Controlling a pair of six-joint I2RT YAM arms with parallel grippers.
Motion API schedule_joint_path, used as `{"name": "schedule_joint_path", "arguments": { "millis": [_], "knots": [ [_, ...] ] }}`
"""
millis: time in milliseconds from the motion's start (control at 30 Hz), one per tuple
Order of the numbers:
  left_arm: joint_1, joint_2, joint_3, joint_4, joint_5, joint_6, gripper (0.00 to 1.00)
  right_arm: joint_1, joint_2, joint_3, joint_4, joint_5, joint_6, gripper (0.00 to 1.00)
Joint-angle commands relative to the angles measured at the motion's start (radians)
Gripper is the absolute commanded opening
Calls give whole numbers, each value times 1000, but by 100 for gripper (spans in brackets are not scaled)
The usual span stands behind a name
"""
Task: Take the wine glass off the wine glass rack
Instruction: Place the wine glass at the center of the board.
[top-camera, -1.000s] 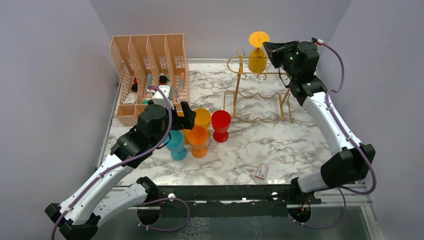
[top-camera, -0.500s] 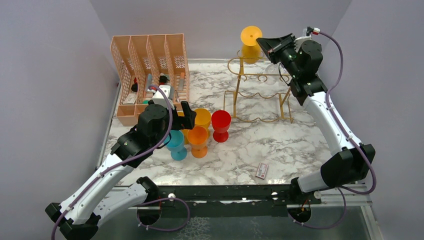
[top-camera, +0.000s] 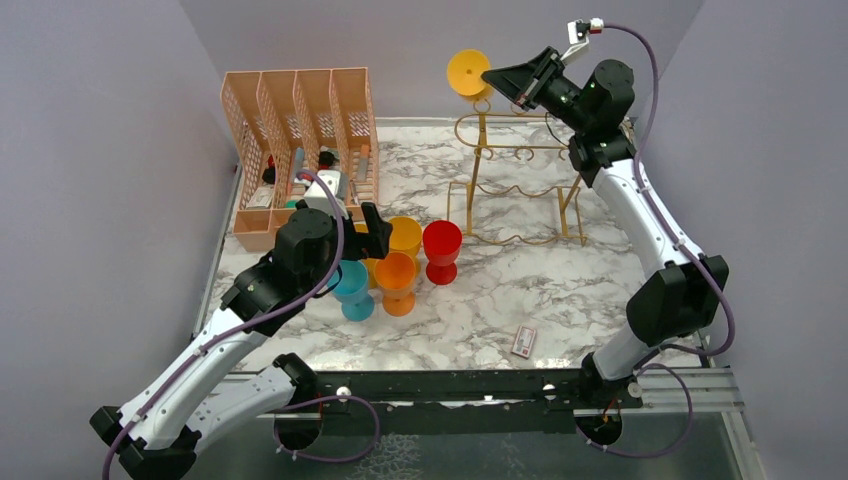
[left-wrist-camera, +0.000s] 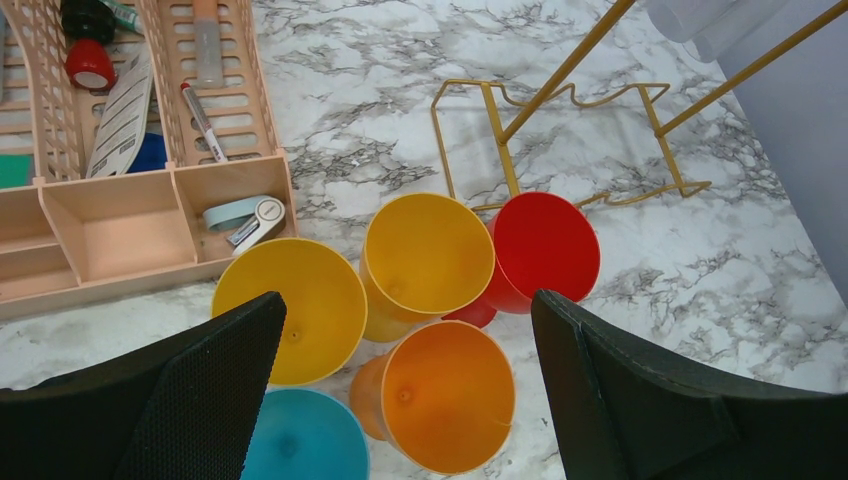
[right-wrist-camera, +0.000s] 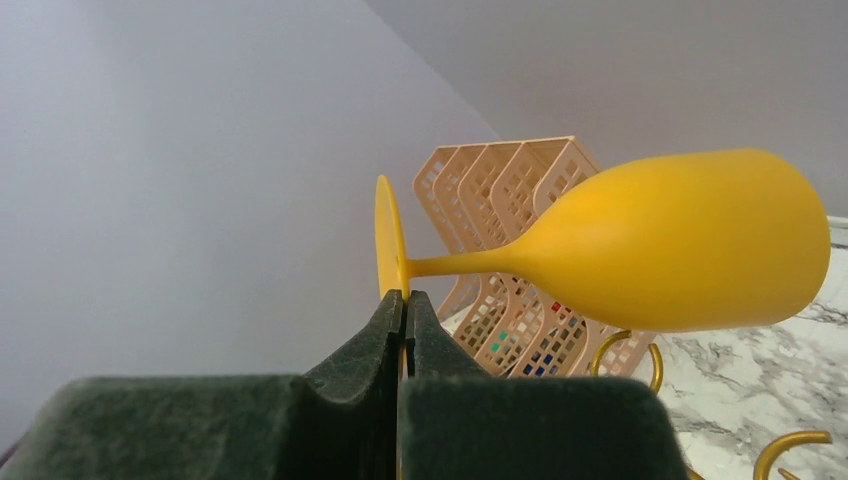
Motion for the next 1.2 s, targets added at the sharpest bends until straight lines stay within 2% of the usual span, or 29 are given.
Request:
{"name": "schedule_joint_path", "arguments": {
  "millis": [0,267,467,633,933,1167],
  "knots": [
    [3,-20,16,13,10,-8,99,4,22,84,4,-123,-117,1],
    [3,-16,24,15,-12,-16,99,33,61,145,-15,-245,-183,1],
    [3,-36,26,16,-56,-36,99,139,83,189,2,-349,-264,1],
    [3,-98,13,16,-124,-62,99,216,76,177,2,-369,-333,1],
    [3,-273,-10,12,-307,-134,99,295,-38,7,27,-405,-405,1],
    [3,-239,58,6,-229,-95,99,334,-195,-175,39,-420,-435,1]
  ]
}}
